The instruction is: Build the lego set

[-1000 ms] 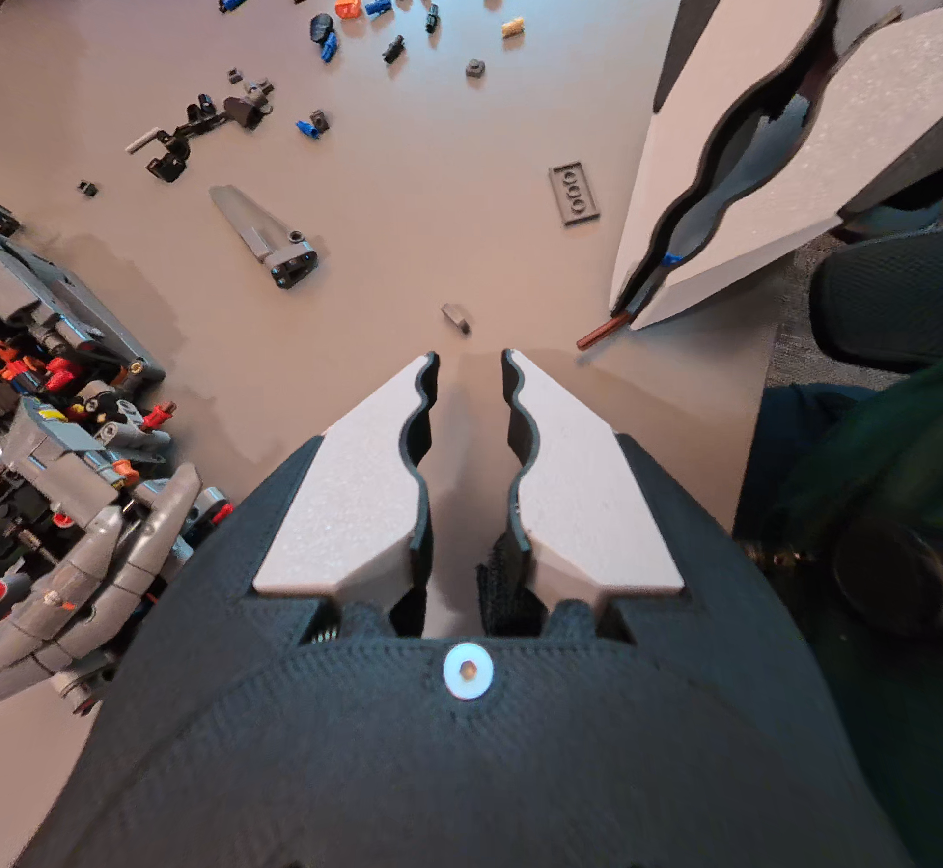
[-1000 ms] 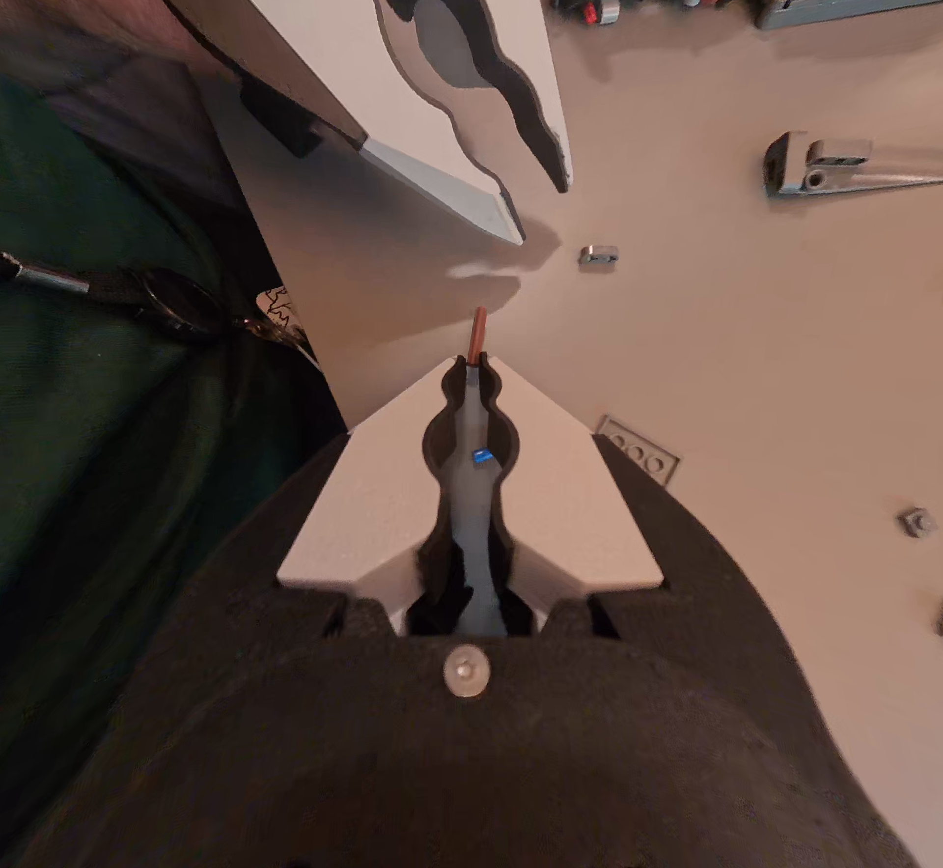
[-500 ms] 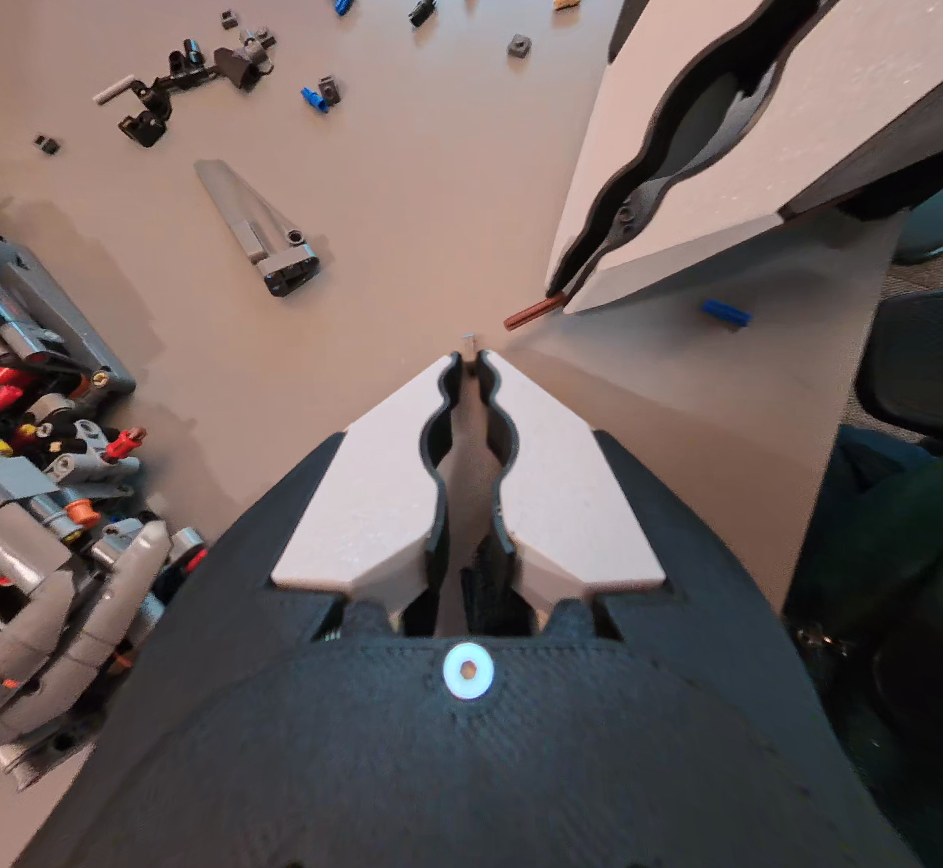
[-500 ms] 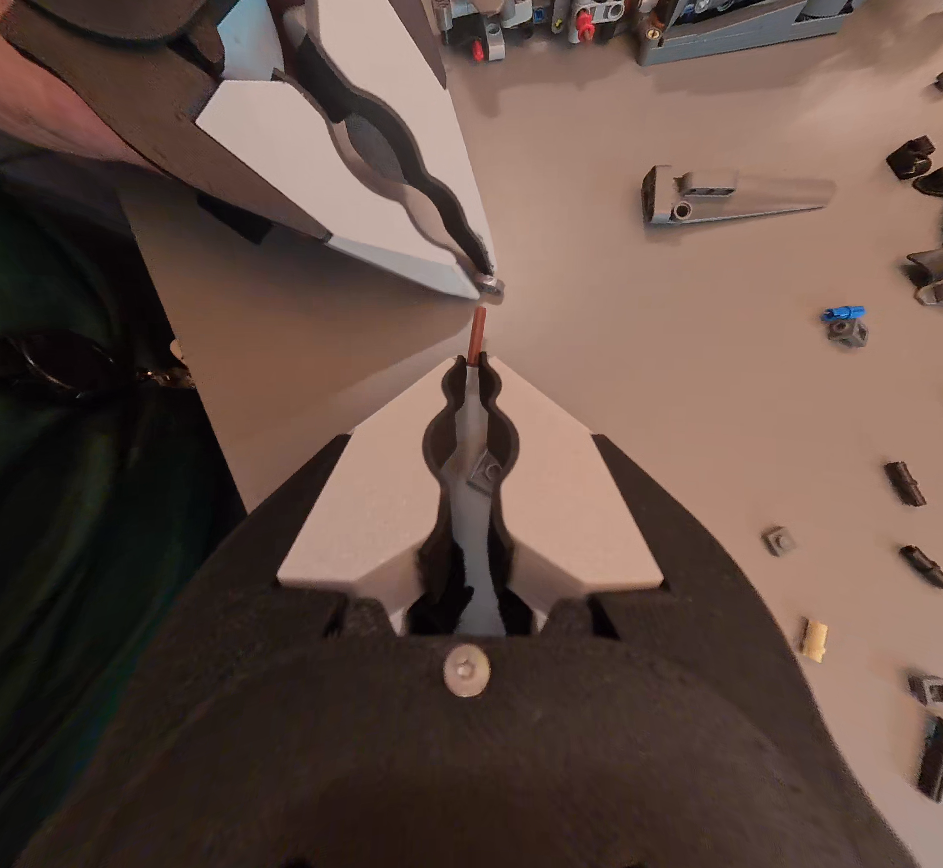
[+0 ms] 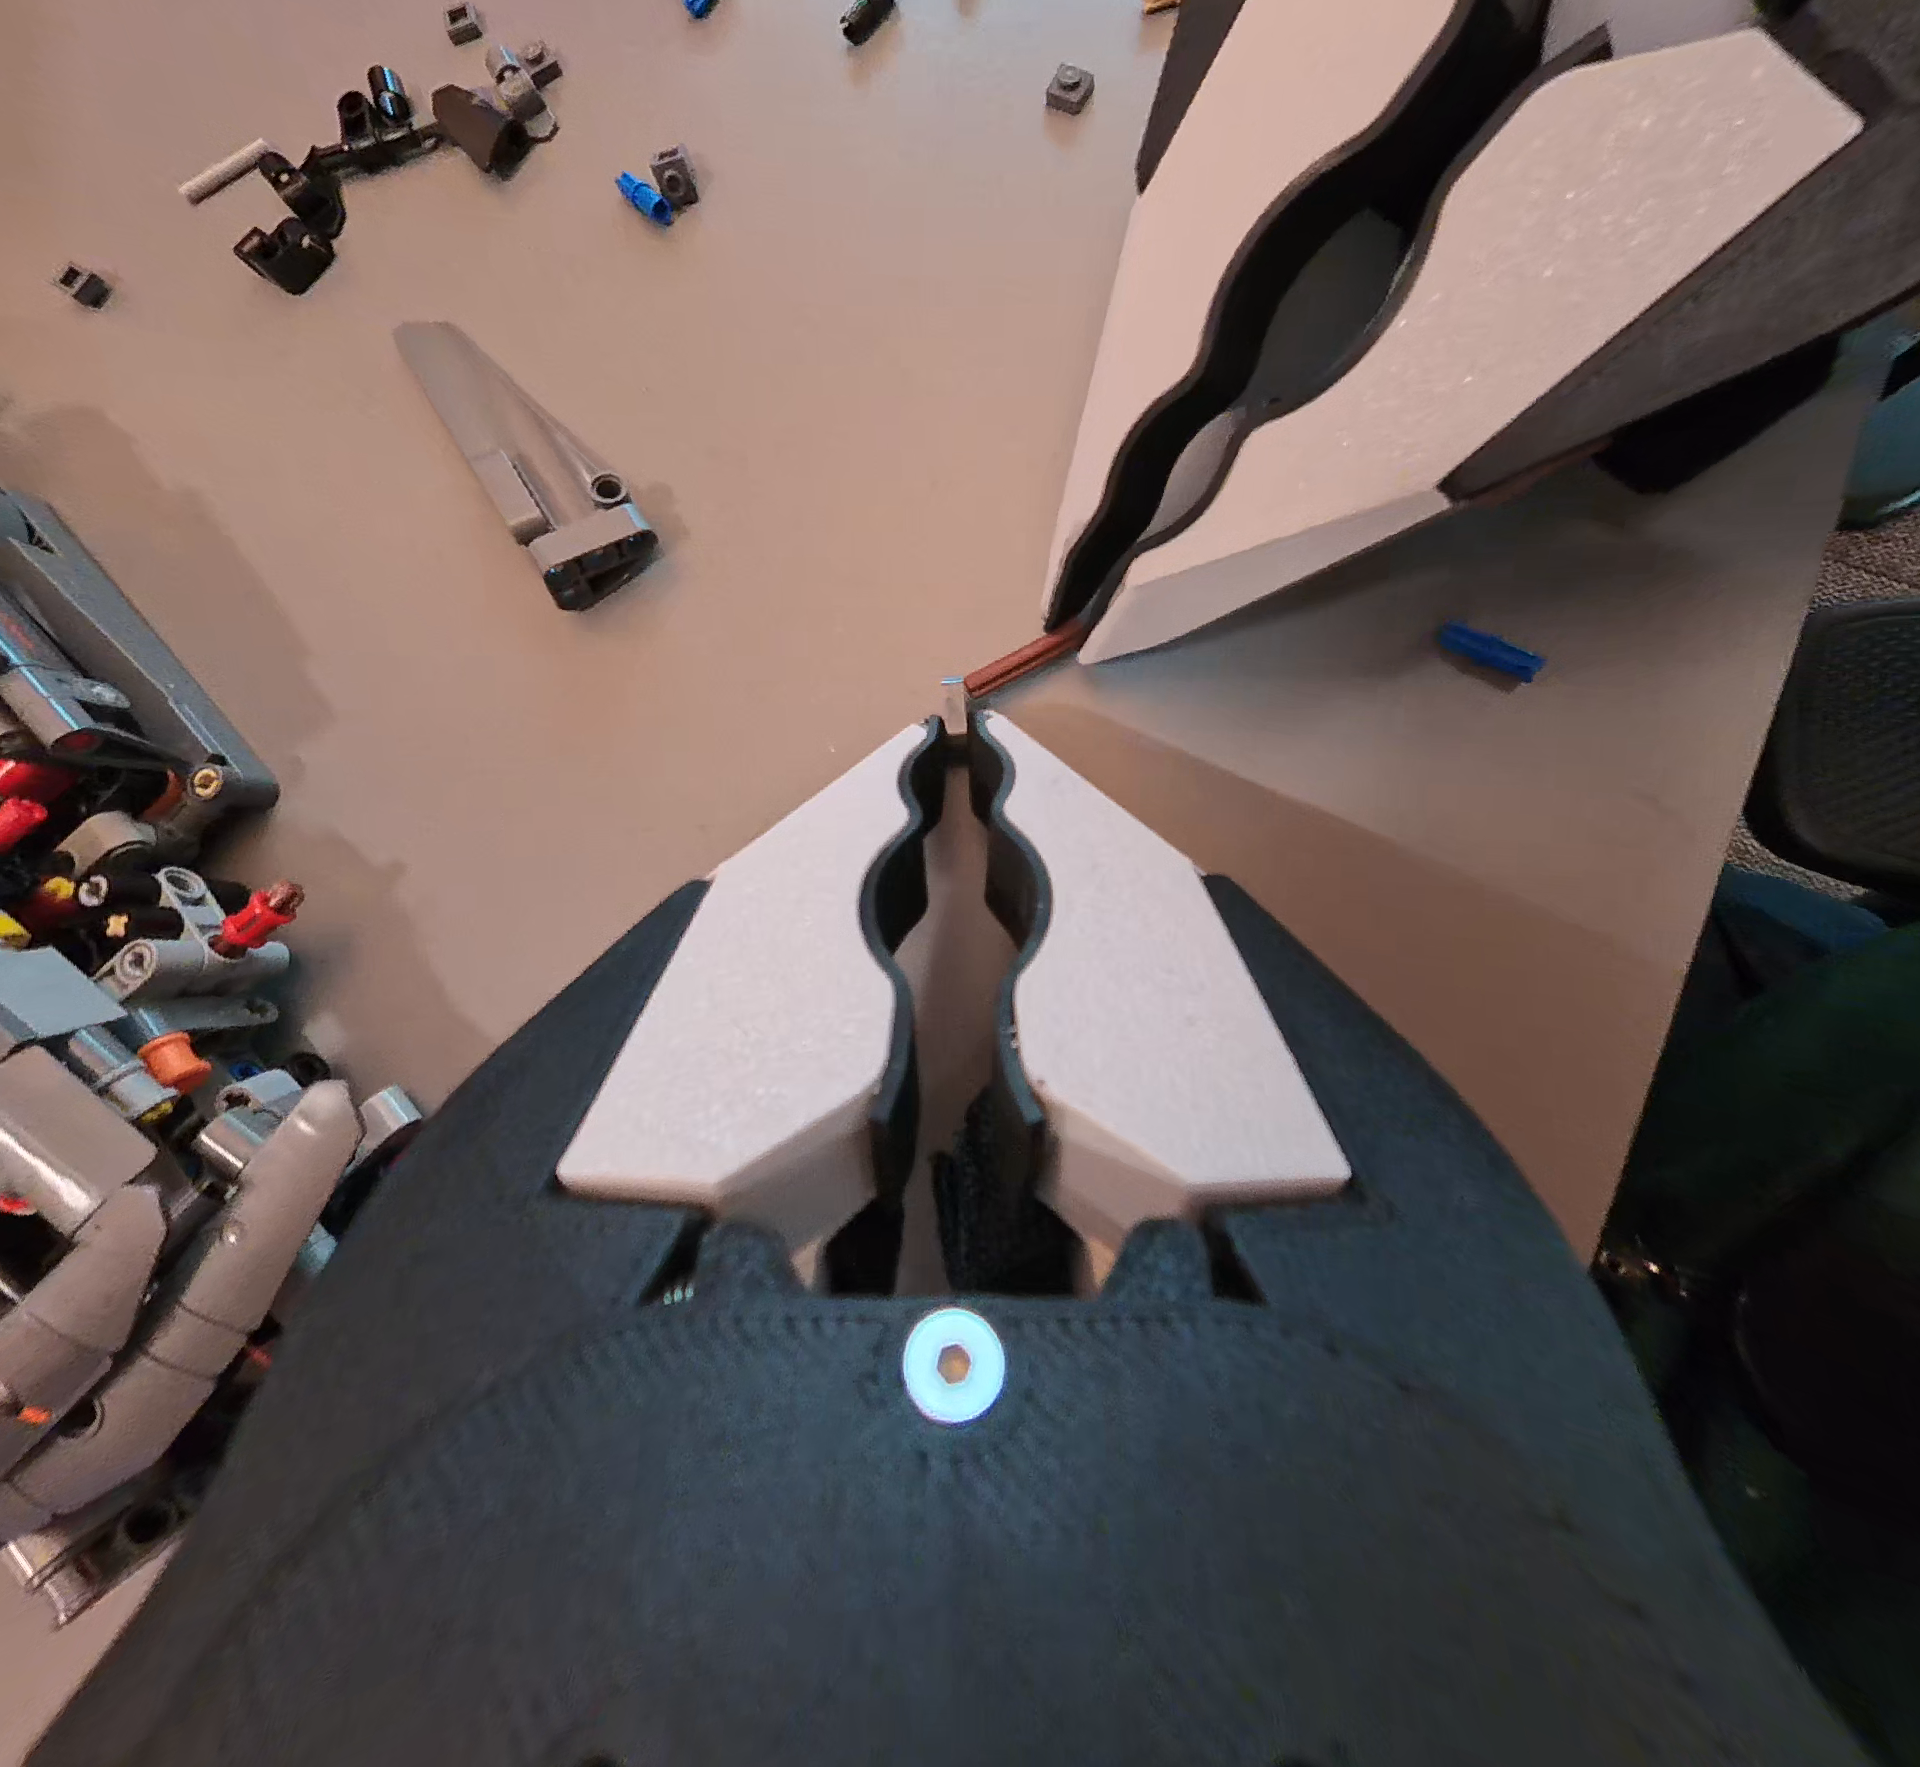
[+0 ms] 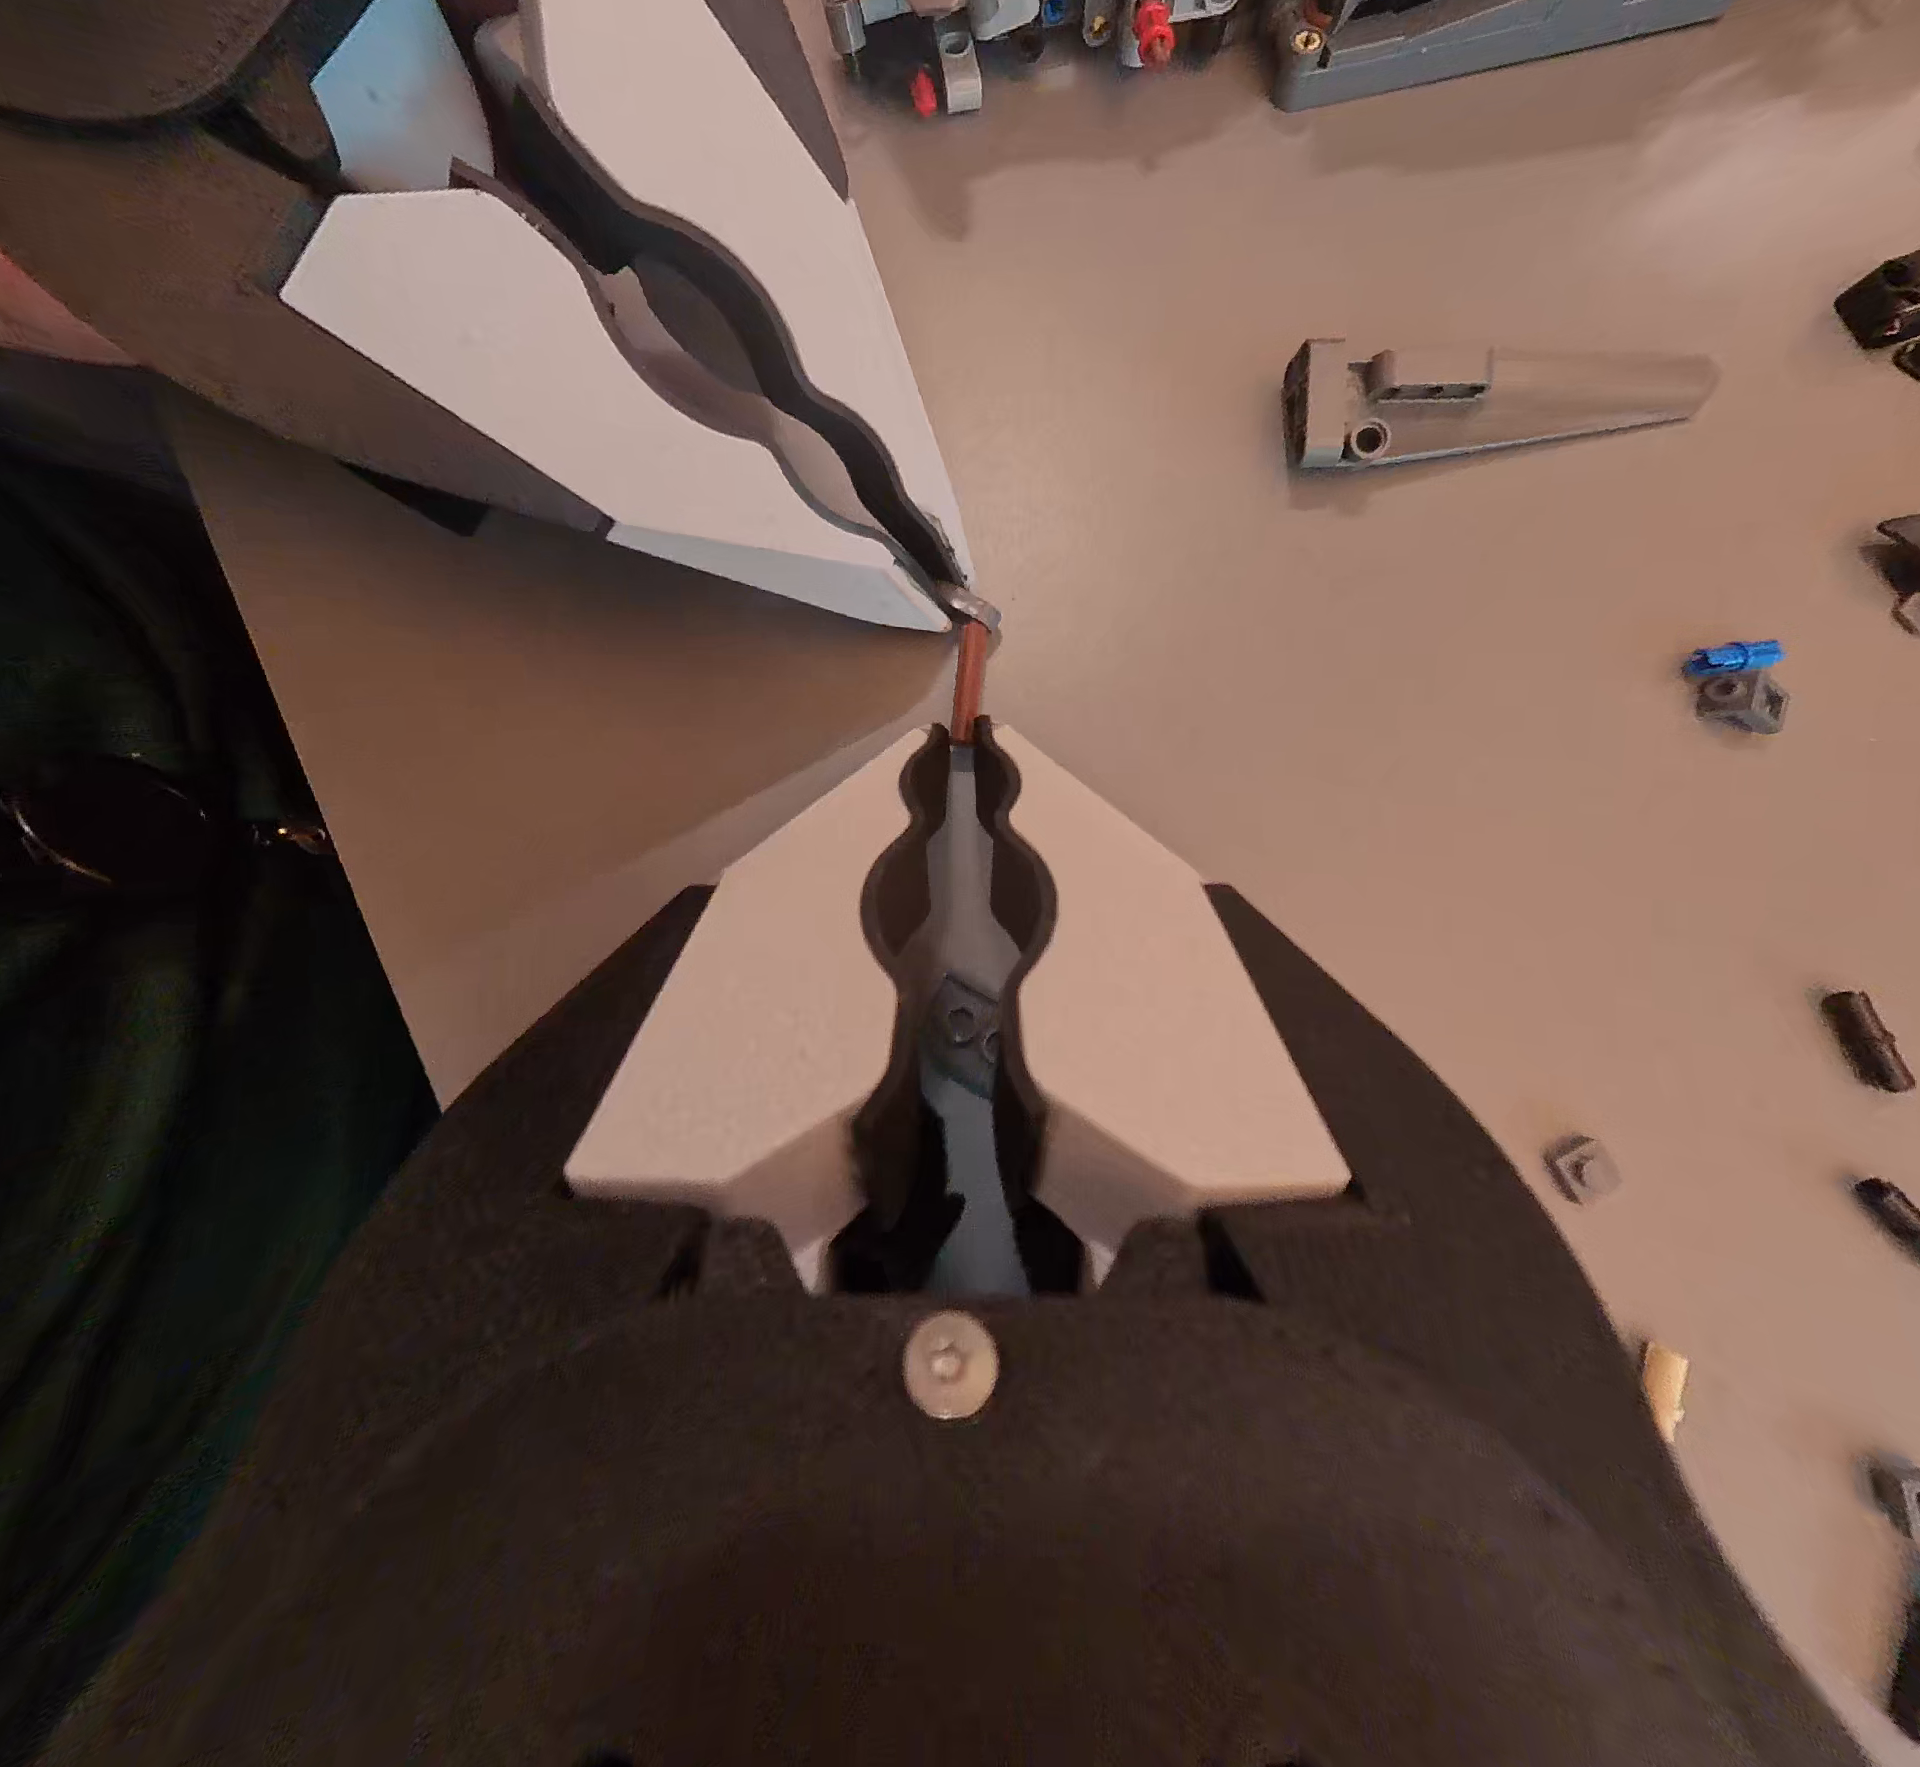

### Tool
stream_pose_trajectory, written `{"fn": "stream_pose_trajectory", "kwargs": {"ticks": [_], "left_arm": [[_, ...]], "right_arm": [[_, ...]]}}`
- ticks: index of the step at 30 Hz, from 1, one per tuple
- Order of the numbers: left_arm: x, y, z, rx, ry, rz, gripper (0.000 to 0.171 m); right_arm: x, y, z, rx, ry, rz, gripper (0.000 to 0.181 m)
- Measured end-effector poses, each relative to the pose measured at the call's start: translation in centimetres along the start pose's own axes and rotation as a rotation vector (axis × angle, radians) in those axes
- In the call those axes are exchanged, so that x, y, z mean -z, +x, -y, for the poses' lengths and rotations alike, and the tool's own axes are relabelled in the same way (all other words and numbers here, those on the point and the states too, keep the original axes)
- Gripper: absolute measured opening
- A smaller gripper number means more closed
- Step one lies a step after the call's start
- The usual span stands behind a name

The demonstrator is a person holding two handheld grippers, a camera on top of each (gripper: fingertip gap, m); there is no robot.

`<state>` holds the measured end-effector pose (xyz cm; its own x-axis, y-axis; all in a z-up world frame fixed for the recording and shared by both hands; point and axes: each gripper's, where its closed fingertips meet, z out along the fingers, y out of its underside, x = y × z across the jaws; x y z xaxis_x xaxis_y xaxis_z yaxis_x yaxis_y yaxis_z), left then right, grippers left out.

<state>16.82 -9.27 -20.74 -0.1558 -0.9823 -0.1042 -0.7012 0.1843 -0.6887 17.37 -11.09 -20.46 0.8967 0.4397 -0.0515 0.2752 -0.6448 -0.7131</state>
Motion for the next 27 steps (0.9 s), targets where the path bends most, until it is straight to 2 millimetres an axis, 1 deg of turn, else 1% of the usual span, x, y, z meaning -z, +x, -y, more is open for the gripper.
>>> {"fn": "stream_pose_trajectory", "kwargs": {"ticks": [17,27], "left_arm": [[-0.39,-0.42,0.32,-0.039,-0.013,0.072,0.002],[-0.50,-0.65,0.43,-0.022,-0.005,0.073,0.002]], "right_arm": [[-0.35,0.40,0.20,-0.051,-0.019,-0.084,0.002],[-0.54,0.32,0.37,-0.078,-0.020,-0.086,0.002]]}}
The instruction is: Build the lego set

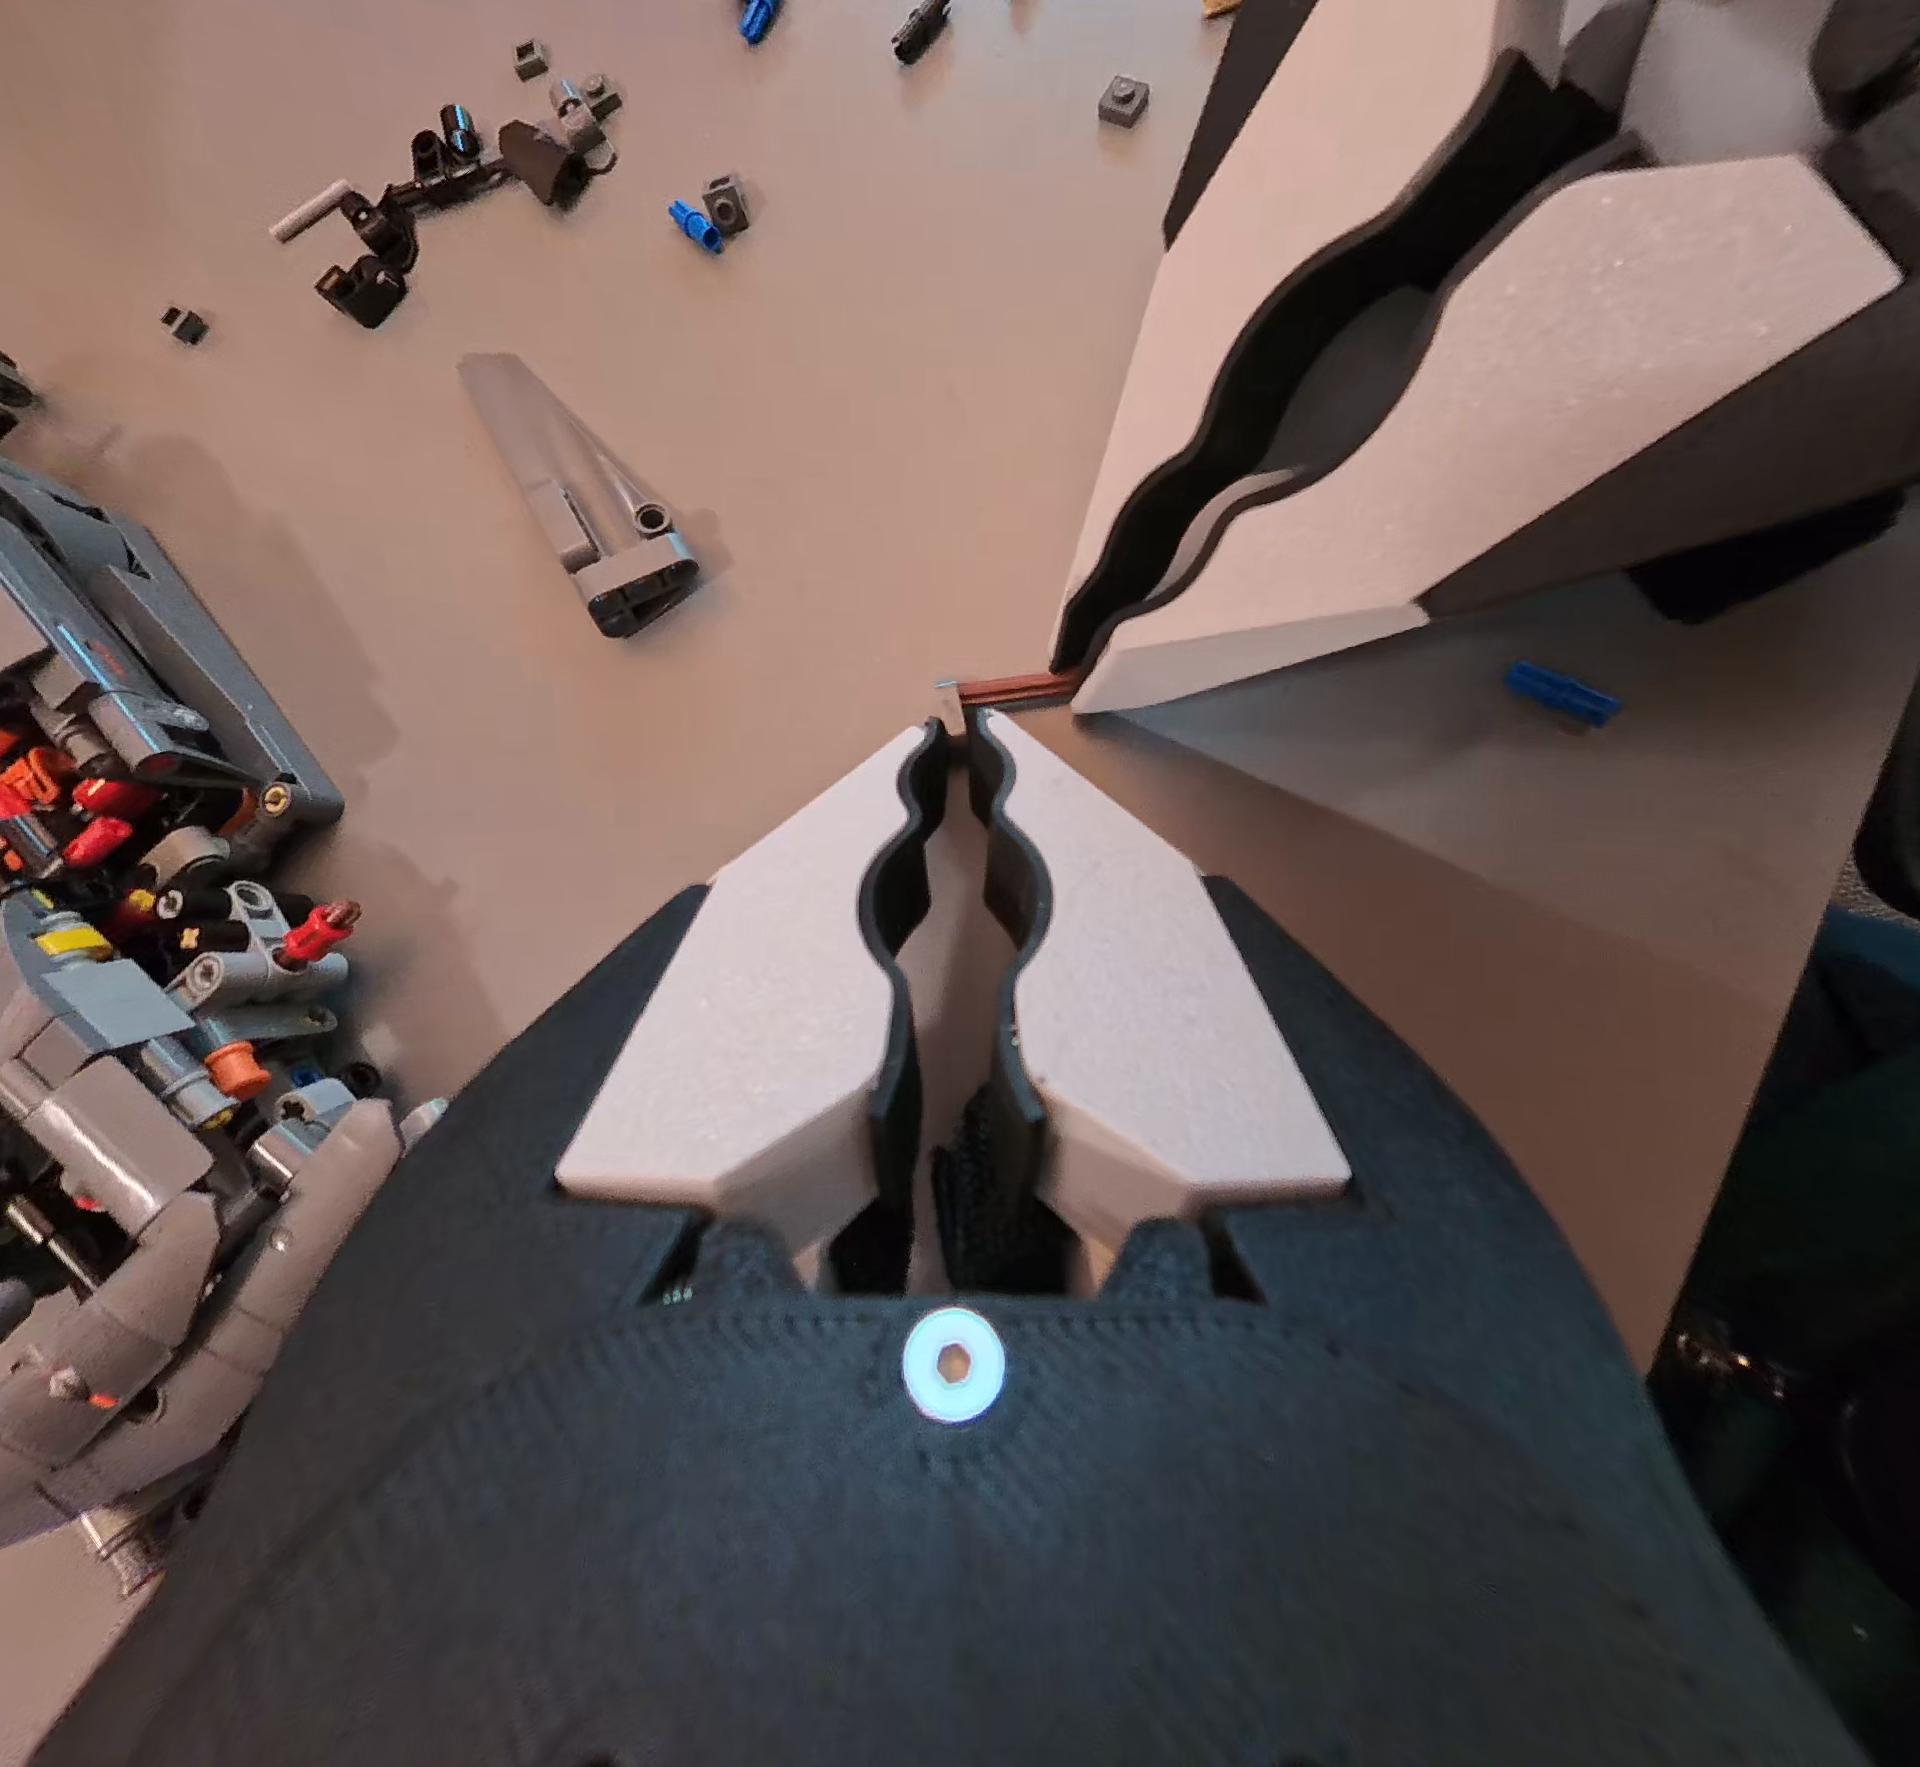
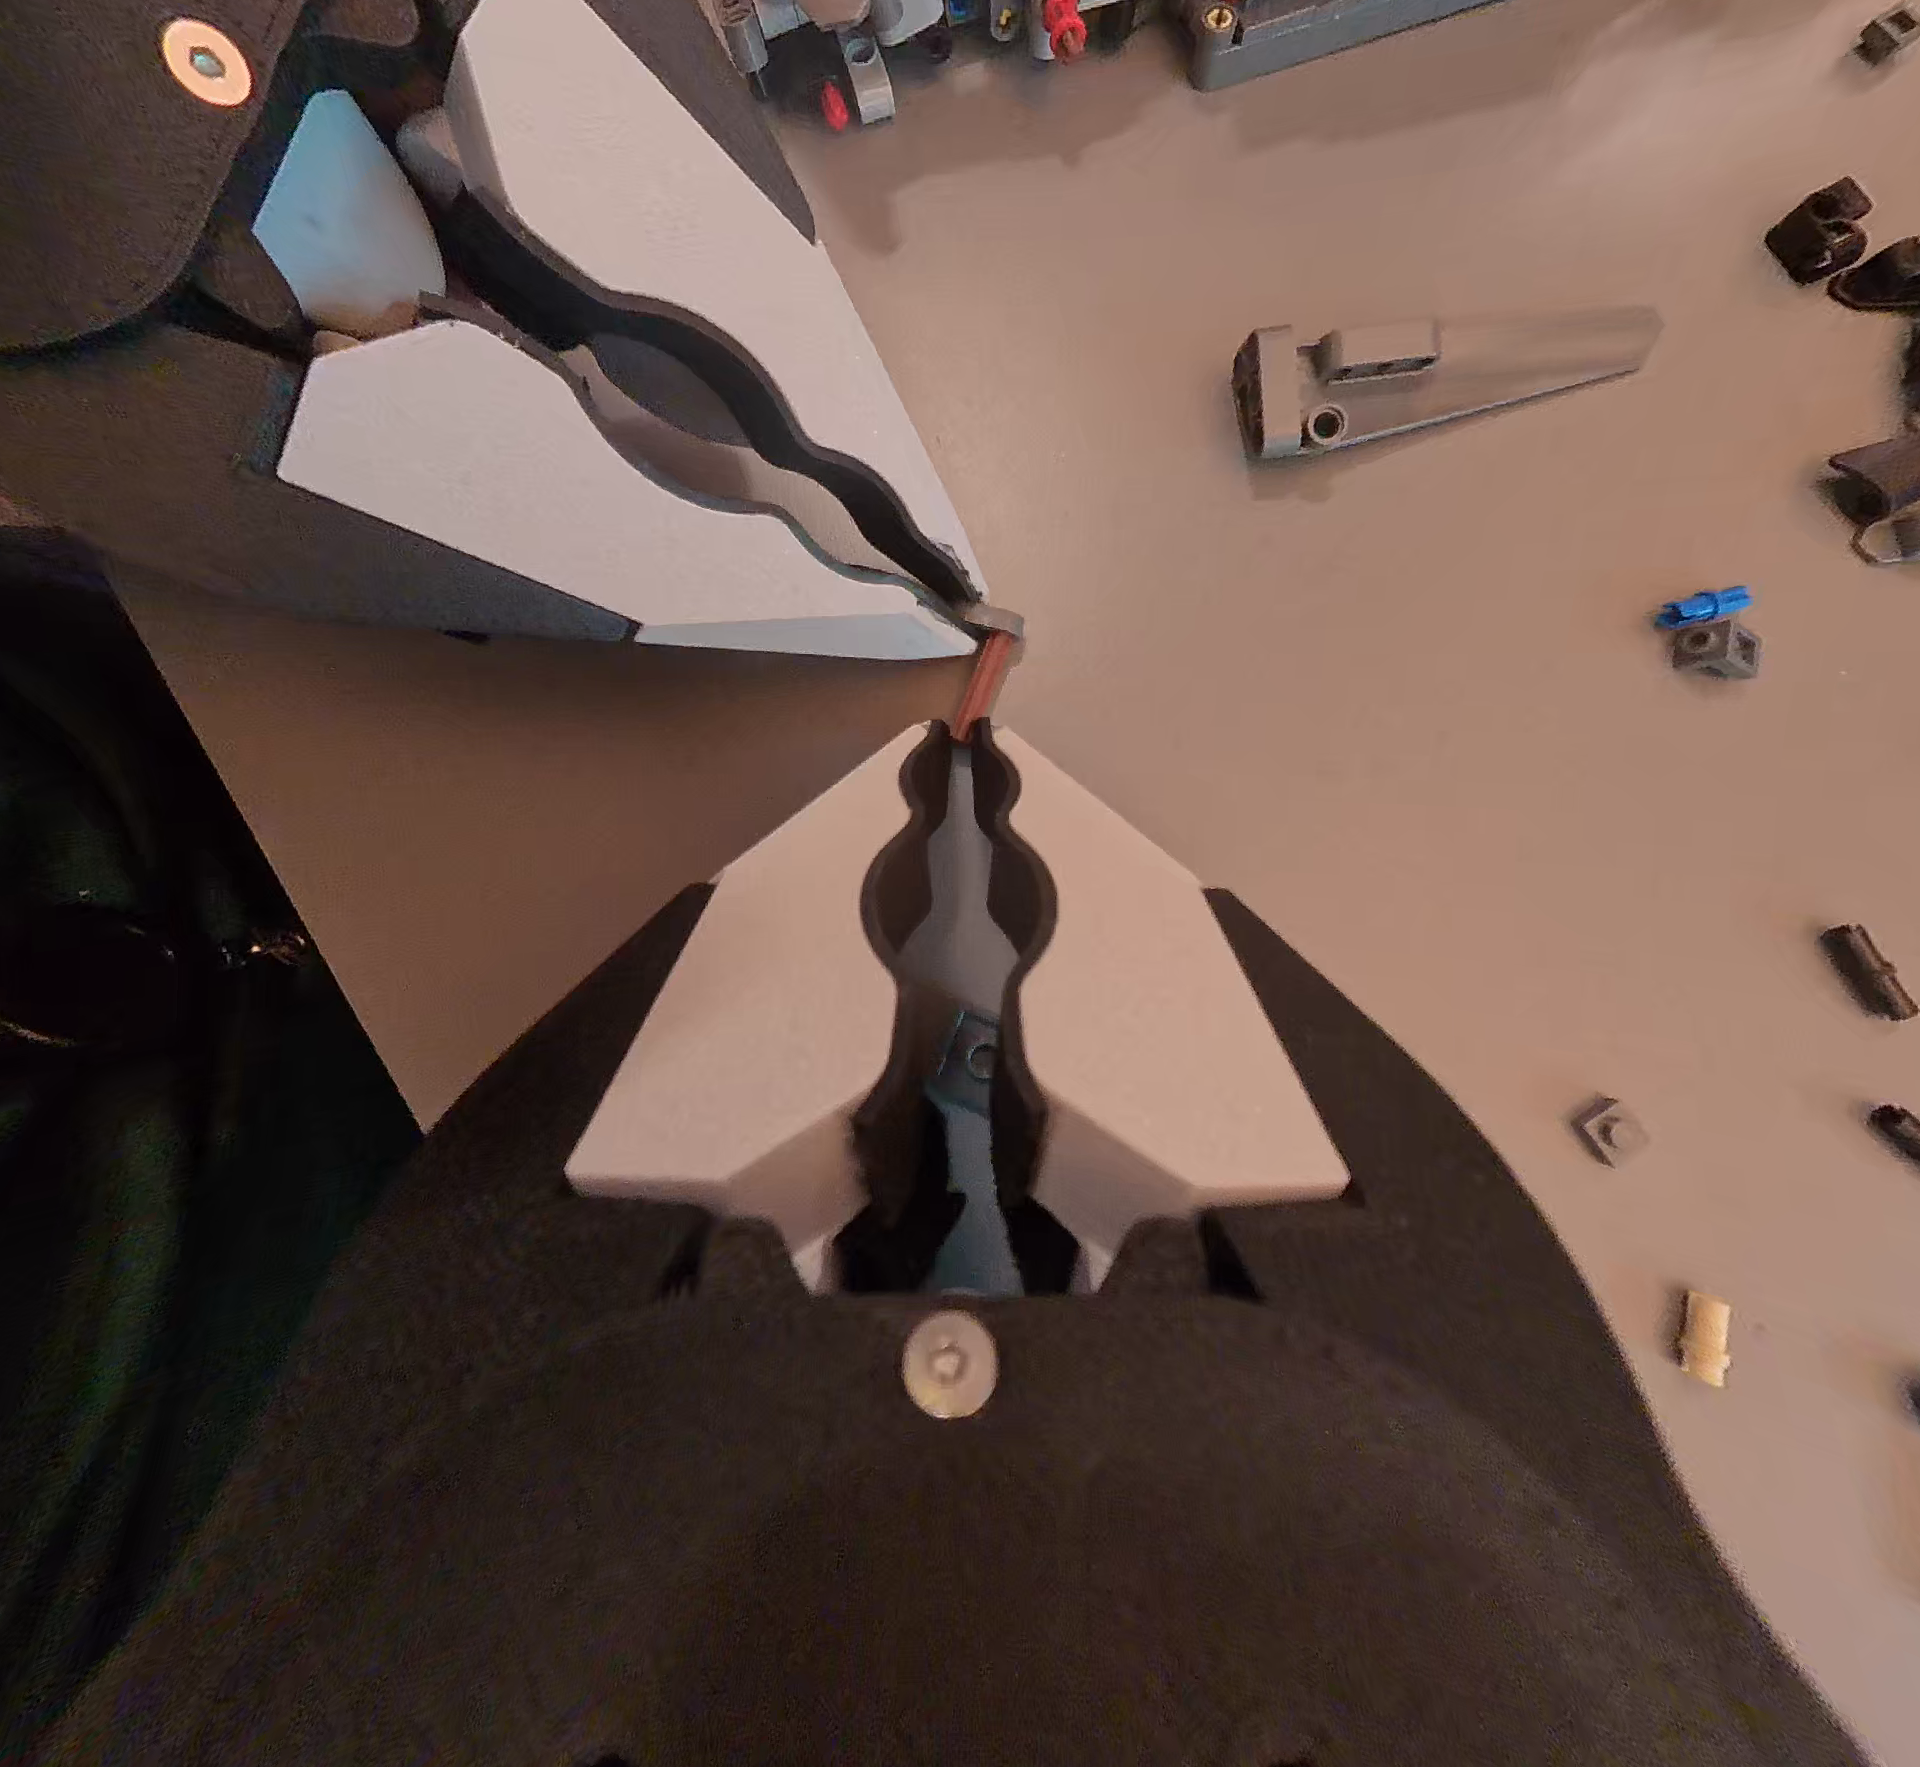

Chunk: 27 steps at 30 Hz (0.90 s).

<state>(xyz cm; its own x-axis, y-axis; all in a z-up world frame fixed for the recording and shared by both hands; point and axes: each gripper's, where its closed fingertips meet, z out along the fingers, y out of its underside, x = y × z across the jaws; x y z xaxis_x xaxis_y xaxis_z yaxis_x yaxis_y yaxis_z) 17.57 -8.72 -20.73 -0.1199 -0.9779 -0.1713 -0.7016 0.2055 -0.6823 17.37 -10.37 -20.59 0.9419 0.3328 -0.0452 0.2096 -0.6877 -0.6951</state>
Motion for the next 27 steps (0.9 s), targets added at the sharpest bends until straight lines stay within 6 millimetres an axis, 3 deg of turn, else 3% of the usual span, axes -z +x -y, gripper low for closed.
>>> {"fn": "stream_pose_trajectory", "kwargs": {"ticks": [18,27], "left_arm": [[0.06,0.02,0.06,0.110,0.034,-0.137,0.002],[0.02,0.01,0.04,0.026,0.019,-0.099,0.002]], "right_arm": [[-0.04,0.49,-0.02,0.099,-0.011,0.073,0.002],[-0.06,0.49,-0.03,0.103,-0.025,0.084,0.002]]}}
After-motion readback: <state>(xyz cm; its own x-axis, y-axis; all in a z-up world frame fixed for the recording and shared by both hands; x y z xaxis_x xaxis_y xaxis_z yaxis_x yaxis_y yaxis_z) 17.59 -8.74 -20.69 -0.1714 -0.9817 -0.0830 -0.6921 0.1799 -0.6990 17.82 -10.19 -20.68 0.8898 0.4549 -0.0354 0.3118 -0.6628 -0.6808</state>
